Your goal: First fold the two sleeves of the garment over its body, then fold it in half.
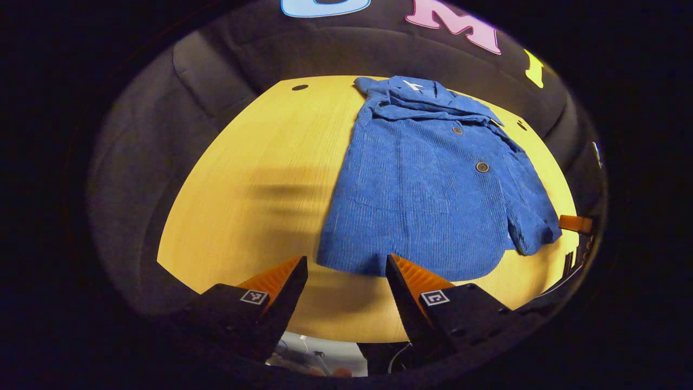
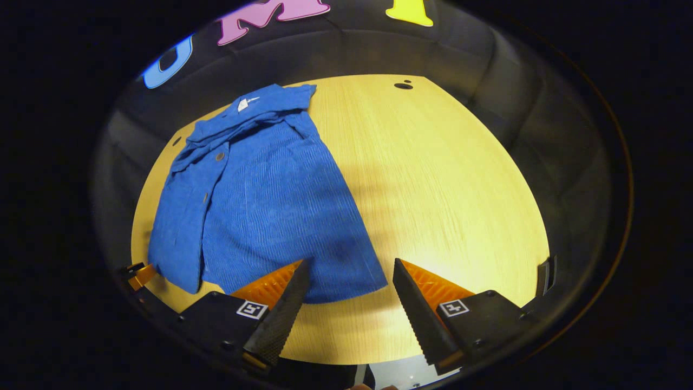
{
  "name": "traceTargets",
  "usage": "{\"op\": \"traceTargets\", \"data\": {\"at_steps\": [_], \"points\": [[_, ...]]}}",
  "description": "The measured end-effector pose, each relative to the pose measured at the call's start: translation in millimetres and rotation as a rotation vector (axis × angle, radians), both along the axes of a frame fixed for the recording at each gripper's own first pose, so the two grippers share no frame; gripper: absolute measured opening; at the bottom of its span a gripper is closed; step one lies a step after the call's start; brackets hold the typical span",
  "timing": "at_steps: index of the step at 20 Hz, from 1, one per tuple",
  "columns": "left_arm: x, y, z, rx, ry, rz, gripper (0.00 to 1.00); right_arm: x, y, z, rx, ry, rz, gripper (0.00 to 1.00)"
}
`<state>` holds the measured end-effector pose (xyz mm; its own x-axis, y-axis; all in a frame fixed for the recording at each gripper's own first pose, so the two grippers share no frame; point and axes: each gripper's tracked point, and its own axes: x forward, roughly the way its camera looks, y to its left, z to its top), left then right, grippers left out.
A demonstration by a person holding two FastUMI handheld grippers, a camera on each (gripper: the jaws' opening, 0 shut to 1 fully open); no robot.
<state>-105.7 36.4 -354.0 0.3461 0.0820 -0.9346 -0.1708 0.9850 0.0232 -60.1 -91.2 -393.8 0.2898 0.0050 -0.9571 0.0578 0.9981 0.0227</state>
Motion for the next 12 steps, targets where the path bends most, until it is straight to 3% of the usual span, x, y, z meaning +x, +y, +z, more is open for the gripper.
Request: {"op": "traceTargets", "data": {"at_steps": [6, 9, 12], "points": [[1.1, -0.7, -7.5, -0.016, 0.013, -0.001, 0.85, -15.8, 1.2, -18.8, -0.053, 0.048, 0.038, 0.99], [0.2, -0.7, -6.3, -0.030, 0.013, 0.002, 0.85, -12.8, -0.2, -20.1, -0.036, 0.045, -0.011, 0.99], [2.3, -4.6, -4.7, -0.031, 0.014, -0.016, 0.83, -12.3, 0.3, -20.8, -0.034, 0.031, -0.005, 0.99]]}}
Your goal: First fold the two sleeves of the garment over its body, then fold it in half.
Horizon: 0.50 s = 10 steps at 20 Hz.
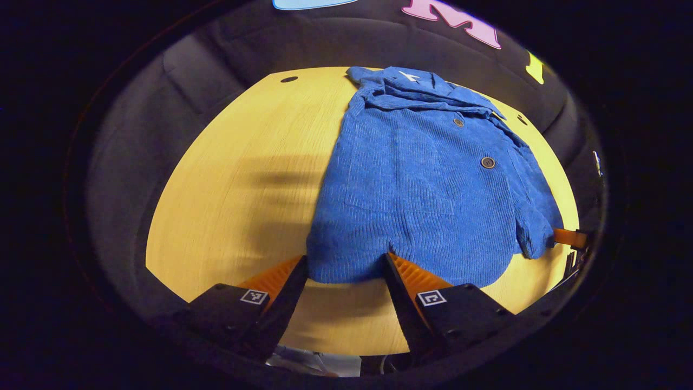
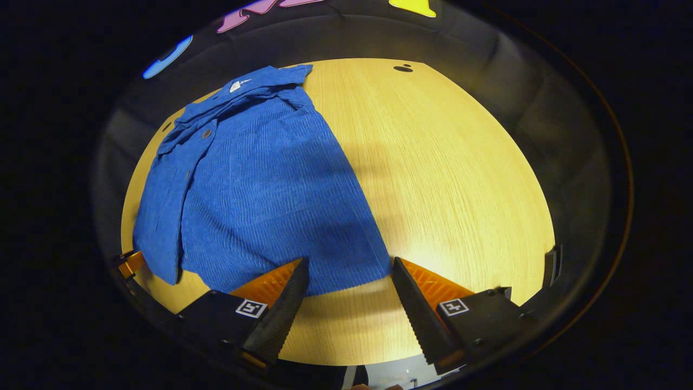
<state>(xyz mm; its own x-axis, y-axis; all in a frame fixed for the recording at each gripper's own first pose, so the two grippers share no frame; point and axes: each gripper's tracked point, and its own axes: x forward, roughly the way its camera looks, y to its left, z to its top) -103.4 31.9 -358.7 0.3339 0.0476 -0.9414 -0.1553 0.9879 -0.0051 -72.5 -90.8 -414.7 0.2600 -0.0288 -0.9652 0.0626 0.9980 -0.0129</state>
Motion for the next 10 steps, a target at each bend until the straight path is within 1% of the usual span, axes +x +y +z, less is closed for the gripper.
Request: {"op": "traceTargets", "data": {"at_steps": [1, 2, 3, 5, 6, 7, 8, 9, 10], "points": [[0.2, -2.6, -0.4, -0.004, 0.006, 0.003, 0.76, -0.9, 0.8, -0.1, 0.000, 0.003, 0.001, 1.00], [1.0, -7.6, -0.4, -0.005, 0.006, -0.002, 0.71, 0.3, 1.8, -0.8, -0.001, 0.006, 0.007, 0.92], [4.1, -13.6, -1.9, -0.009, 0.002, -0.008, 0.58, -0.8, 7.0, -1.0, 0.011, 0.014, 0.013, 0.91], [5.2, -24.5, 0.0, -0.011, -0.005, -0.020, 0.32, 1.7, 17.7, -2.1, 0.033, 0.023, 0.034, 0.67], [4.8, -27.4, -0.6, -0.002, -0.007, -0.016, 0.19, 3.9, 26.2, -2.4, 0.053, 0.019, 0.039, 0.49], [4.3, -29.0, -0.9, -0.003, -0.011, -0.025, 0.07, 6.4, 28.0, -2.7, 0.047, 0.016, 0.036, 0.31], [3.5, -32.8, -0.6, -0.020, -0.013, -0.034, 0.07, 10.3, 30.6, -2.1, 0.054, 0.005, 0.040, 0.12], [6.0, -34.4, 0.7, -0.027, -0.021, -0.027, 0.07, 12.8, 33.6, -2.3, 0.051, -0.003, 0.039, 0.12], [6.2, -37.2, 1.1, -0.047, -0.023, -0.015, 0.00, 16.5, 43.2, -3.3, 0.088, -0.013, 0.050, 0.03]]}}
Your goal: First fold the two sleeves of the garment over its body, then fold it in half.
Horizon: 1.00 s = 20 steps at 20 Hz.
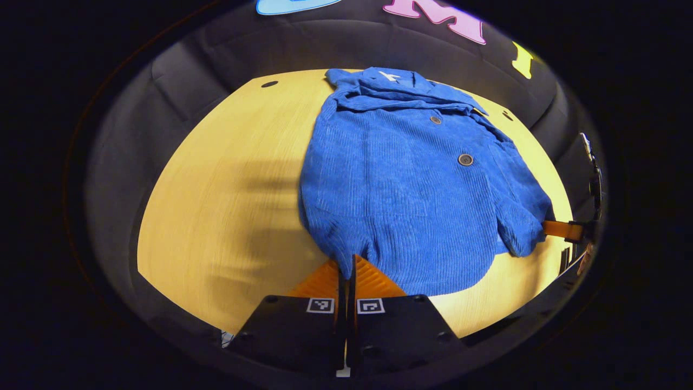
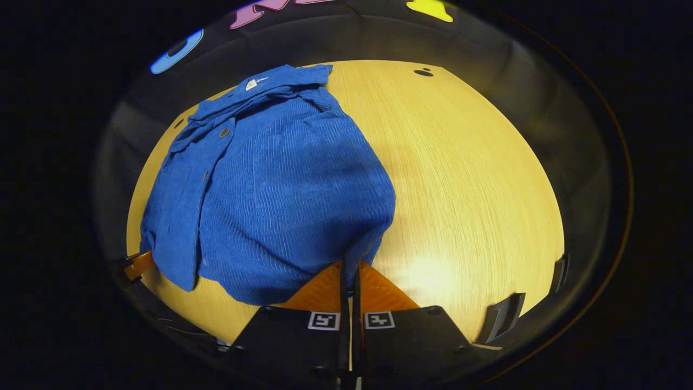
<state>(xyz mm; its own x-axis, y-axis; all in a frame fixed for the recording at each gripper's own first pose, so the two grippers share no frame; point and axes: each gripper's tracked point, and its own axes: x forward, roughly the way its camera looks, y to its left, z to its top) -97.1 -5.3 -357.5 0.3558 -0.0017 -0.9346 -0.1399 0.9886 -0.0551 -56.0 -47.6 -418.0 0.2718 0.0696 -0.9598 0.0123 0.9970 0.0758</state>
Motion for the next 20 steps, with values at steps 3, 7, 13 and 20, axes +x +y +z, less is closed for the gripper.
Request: {"op": "traceTargets", "data": {"at_steps": [3, 7, 13, 20], "points": [[1.8, -5.2, 2.5, -0.075, -0.032, 0.025, 0.00, 11.4, 16.4, 2.4, 0.076, -0.002, -0.021, 0.03], [13.5, -6.3, 29.0, -0.095, -0.122, 0.045, 0.00, 39.2, 33.0, 27.1, 0.094, -0.077, -0.010, 0.02], [60.3, -16.2, 91.4, -0.116, -0.266, -0.008, 0.00, 82.7, 53.7, 72.4, 0.133, -0.174, 0.030, 0.02], [149.7, -20.7, 152.0, -0.122, -0.402, -0.058, 0.00, 162.2, 55.7, 120.2, 0.177, -0.318, 0.021, 0.02]]}}
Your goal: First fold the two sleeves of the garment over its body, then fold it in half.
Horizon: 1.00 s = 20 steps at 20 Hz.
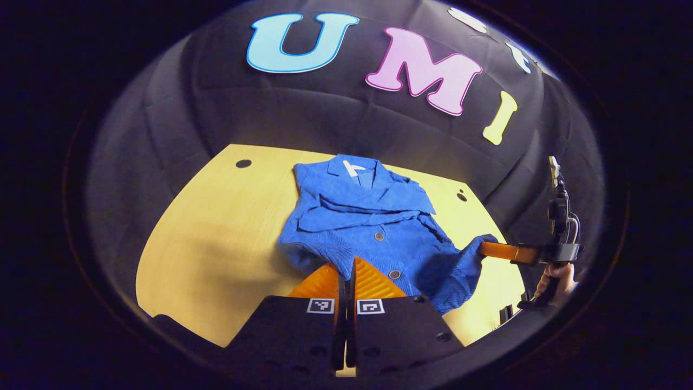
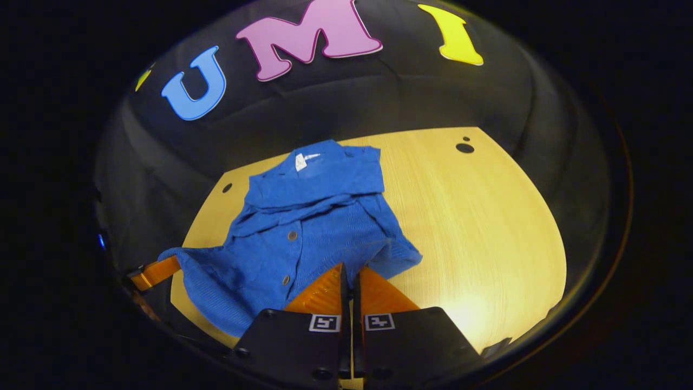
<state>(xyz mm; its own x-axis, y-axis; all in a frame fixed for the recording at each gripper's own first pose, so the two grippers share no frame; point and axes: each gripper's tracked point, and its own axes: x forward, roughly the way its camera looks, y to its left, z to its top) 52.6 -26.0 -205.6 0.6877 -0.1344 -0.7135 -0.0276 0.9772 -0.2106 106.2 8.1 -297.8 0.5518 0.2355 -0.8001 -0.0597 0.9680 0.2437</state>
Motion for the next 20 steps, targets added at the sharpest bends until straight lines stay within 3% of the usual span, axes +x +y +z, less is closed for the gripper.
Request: {"op": "traceTargets", "data": {"at_steps": [6, 10, 15, 18, 19, 20], "points": [[112.5, 37.3, 27.8, 0.087, -0.113, 0.004, 0.00, 118.5, -8.0, 49.0, 0.047, -0.160, -0.040, 0.02], [205.5, 64.4, 21.2, 0.140, -0.207, 0.032, 0.00, 209.2, -6.7, 54.9, 0.017, -0.262, -0.029, 0.02], [315.1, 87.4, -19.8, 0.112, -0.361, 0.087, 0.00, 296.0, 2.1, 4.9, -0.078, -0.351, 0.000, 0.02], [350.3, 98.7, -69.5, 0.102, -0.347, 0.116, 0.00, 325.8, 1.7, -52.7, -0.116, -0.338, -0.027, 0.03], [353.2, 97.7, -85.8, 0.095, -0.324, 0.112, 0.07, 328.5, -0.6, -67.2, -0.145, -0.328, -0.024, 0.13], [350.1, 98.8, -106.0, 0.091, -0.284, 0.112, 0.27, 326.1, -6.6, -79.4, -0.182, -0.315, -0.014, 0.35]]}}
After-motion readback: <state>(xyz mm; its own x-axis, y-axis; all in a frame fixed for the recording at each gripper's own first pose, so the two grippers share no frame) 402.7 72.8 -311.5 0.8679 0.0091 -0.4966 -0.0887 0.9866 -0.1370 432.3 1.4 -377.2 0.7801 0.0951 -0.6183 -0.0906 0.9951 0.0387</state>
